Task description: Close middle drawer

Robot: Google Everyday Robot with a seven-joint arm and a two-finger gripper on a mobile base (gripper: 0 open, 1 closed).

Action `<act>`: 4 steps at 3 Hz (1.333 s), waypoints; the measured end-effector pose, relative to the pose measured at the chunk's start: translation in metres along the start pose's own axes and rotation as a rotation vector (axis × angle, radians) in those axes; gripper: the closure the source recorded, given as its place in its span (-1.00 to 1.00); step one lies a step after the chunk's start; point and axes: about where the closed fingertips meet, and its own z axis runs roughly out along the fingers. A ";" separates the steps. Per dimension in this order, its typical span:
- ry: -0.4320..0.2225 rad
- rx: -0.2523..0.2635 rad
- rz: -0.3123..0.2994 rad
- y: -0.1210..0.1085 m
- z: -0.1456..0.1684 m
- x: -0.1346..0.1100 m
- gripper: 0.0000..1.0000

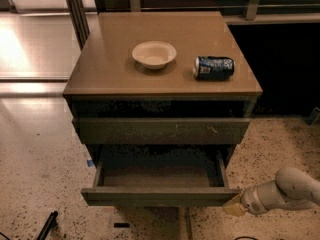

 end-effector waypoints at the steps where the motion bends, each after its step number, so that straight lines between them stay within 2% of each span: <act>1: -0.027 0.081 -0.016 -0.012 0.001 -0.013 1.00; 2: -0.029 0.089 -0.018 -0.013 0.000 -0.013 1.00; 3: -0.050 0.162 -0.036 -0.029 -0.001 -0.028 1.00; 4: -0.050 0.162 -0.036 -0.028 -0.001 -0.027 1.00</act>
Offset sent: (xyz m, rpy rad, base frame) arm 0.0909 -0.0224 0.0193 -0.1956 -0.3134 -0.1827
